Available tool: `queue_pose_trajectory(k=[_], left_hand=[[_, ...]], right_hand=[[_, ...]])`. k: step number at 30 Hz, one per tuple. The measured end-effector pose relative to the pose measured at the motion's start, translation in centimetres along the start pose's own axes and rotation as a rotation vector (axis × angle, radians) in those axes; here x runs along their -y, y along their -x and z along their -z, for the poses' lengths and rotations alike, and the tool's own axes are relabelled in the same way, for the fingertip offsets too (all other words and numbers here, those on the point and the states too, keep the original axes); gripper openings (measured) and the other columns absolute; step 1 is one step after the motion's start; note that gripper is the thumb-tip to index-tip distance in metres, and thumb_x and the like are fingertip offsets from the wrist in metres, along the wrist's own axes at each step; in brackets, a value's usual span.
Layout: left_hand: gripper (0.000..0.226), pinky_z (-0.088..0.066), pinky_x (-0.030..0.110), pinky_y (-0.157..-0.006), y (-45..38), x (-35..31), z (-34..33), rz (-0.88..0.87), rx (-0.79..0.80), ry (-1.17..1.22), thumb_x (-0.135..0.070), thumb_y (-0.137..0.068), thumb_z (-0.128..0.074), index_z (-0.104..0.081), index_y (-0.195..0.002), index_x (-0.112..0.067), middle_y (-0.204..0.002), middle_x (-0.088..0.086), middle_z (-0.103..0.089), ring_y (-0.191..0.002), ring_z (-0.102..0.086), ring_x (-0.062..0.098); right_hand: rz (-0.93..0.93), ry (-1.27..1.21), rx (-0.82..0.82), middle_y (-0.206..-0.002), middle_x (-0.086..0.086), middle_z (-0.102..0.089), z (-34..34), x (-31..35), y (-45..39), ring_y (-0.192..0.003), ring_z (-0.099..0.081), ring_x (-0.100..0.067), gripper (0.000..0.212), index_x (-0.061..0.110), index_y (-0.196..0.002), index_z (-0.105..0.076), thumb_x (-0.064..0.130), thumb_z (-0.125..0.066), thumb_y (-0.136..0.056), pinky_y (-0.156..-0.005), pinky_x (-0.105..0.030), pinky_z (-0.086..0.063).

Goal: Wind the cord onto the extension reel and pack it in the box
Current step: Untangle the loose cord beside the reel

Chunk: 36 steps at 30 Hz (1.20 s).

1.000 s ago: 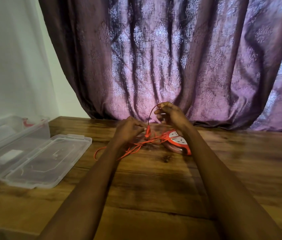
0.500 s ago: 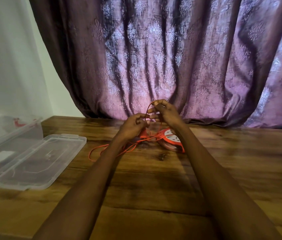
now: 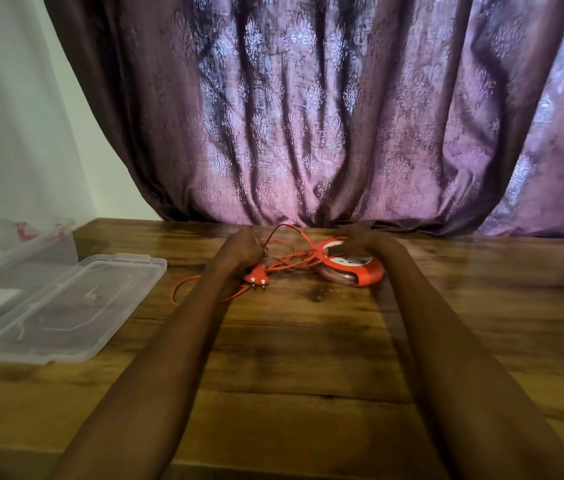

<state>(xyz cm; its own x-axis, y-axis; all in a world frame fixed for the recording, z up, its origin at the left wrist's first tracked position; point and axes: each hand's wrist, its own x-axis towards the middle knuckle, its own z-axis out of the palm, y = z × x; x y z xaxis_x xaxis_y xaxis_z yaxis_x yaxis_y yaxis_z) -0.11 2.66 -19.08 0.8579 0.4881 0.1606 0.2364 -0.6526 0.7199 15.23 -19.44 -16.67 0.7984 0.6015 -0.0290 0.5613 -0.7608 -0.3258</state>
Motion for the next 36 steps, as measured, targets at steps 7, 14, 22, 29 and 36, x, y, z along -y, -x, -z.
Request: queue_pose_trajectory(k=[7,14,22,29,36], left_hand=[[0.010,-0.058,0.038,-0.066,0.5,-0.6,0.4,-0.035,0.015,-0.146,-0.003,-0.081,-0.060,-0.069,-0.076,-0.003,-0.089,0.025,-0.073,-0.078,-0.071,0.034],[0.026,-0.053,0.034,-0.084,1.0,-0.6,2.4,-0.015,-0.092,-0.381,-0.016,-0.082,-0.067,-0.076,-0.106,-0.013,-0.108,0.019,-0.072,-0.100,-0.069,0.031],[0.035,-0.048,0.043,-0.095,1.6,0.6,4.9,0.127,-0.283,-0.453,-0.012,-0.086,-0.052,-0.061,-0.118,-0.004,-0.127,0.023,-0.061,-0.117,-0.060,0.039],[0.038,-0.049,0.042,-0.095,1.1,0.8,5.6,0.171,-0.254,-0.379,-0.016,-0.081,-0.056,-0.064,-0.115,-0.001,-0.124,0.025,-0.064,-0.115,-0.061,0.040],[0.037,-0.051,0.040,-0.089,0.9,0.8,5.6,0.154,-0.138,-0.347,-0.017,-0.080,-0.059,-0.067,-0.107,0.005,-0.119,0.029,-0.065,-0.110,-0.064,0.040]], right_hand=[[-0.078,-0.161,0.016,-0.134,-0.004,-0.061,-0.2,-1.2,0.9,-0.100,-0.062,-0.024,0.074,0.025,-0.137,-0.052,0.065,-0.071,-0.077,-0.087,-0.039,-0.056],[0.000,-0.036,-0.127,-0.146,-0.005,-0.052,-0.1,-0.1,0.9,-0.122,-0.056,-0.027,0.077,0.026,-0.144,-0.048,0.050,-0.077,-0.077,-0.096,-0.042,-0.051],[0.139,-0.010,-0.142,-0.096,-0.010,-0.073,-1.8,4.8,0.8,-0.092,-0.065,-0.026,0.034,0.021,-0.097,-0.076,0.042,-0.050,-0.097,-0.083,-0.035,-0.050],[0.090,0.220,-0.110,-0.120,-0.004,-0.071,-2.6,7.0,0.6,-0.113,-0.063,-0.030,0.033,0.027,-0.108,-0.075,0.042,-0.065,-0.080,-0.099,-0.040,-0.050],[0.083,-0.036,-0.263,-0.095,0.000,-0.077,-3.3,5.9,0.4,-0.100,-0.069,-0.024,0.014,0.029,-0.087,-0.076,0.031,-0.062,-0.087,-0.081,-0.033,-0.051]])
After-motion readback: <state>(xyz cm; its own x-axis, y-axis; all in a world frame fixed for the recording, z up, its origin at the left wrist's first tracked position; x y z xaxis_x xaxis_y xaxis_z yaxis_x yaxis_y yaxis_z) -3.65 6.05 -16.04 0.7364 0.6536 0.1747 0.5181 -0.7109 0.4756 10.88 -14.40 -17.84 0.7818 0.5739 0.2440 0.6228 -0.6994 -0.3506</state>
